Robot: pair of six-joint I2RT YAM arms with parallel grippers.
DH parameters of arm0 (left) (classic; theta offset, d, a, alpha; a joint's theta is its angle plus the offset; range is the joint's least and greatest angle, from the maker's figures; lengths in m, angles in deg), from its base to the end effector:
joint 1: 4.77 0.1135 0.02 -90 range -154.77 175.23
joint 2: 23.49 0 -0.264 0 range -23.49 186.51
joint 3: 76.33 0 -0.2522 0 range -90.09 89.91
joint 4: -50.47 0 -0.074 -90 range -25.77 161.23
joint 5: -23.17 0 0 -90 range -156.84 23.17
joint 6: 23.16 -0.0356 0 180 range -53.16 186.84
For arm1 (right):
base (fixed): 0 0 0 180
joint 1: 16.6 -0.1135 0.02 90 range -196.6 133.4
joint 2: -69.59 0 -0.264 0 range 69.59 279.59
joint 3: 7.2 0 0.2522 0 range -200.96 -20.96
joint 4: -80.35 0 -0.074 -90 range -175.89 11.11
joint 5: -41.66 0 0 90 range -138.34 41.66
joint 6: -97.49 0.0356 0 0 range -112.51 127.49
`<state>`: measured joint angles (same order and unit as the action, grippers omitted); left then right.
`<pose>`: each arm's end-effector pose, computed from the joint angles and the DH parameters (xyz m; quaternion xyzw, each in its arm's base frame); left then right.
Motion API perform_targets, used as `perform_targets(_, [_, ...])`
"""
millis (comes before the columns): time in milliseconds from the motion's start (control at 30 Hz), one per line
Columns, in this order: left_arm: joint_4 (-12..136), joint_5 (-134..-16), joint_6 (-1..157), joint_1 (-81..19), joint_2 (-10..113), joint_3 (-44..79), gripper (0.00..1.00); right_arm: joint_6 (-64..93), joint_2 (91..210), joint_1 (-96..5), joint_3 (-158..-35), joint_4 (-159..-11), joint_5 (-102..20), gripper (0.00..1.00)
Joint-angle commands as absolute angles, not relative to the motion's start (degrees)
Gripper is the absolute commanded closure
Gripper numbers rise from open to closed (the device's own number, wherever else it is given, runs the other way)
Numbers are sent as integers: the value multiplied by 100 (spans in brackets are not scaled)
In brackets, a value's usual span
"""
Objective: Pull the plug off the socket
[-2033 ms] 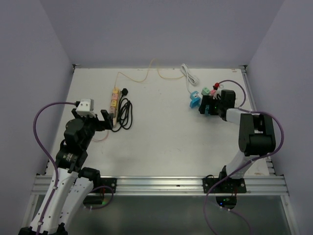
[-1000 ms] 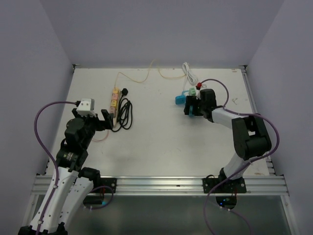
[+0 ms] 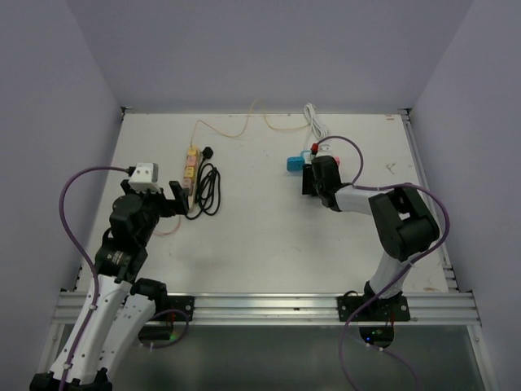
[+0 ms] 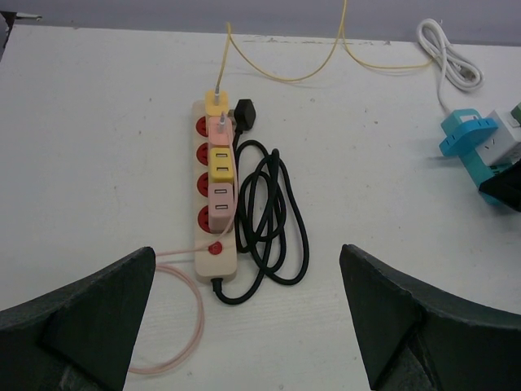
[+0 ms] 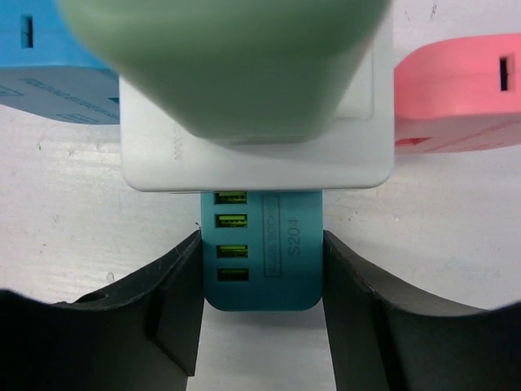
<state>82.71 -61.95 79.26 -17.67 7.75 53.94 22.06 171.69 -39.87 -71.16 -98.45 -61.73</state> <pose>0.1369 -0.0283 0.3044 -0.0230 0.7861 -0.1025 0.6092 0.3319 0.1337 0.1470 -0.0184 0.8989 0.0381 0.4361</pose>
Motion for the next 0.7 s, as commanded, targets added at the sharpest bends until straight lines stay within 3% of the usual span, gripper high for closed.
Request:
perform_targets(0, [8005,-6121,7862,-1804,797,5405,0,2270,17128,-4033,-6992,-10320,-6417,48])
perform_targets(67, [8014,-6130,7870,-1804,806,5414,0,2199,17093,-4051,-6930,-10338,-6373,56])
perform_targets(167, [8014,-6121,7897,-1804,806,5405,0,2050,17005,-4121,-6825,-10338,-6268,78])
perform_targets(267, [7987,-6261,7906,-1804,806,5414,1,1892,16724,-4226,-6528,-10417,-6013,90])
perform_targets(467, [7759,-6937,7879,-1804,859,5510,0,1891,15724,-4595,-5596,-10637,-5424,100])
perform_targets(667, [7478,-7781,7923,-1848,1096,5660,0,2137,15011,-4965,-4954,-10584,-4687,100])
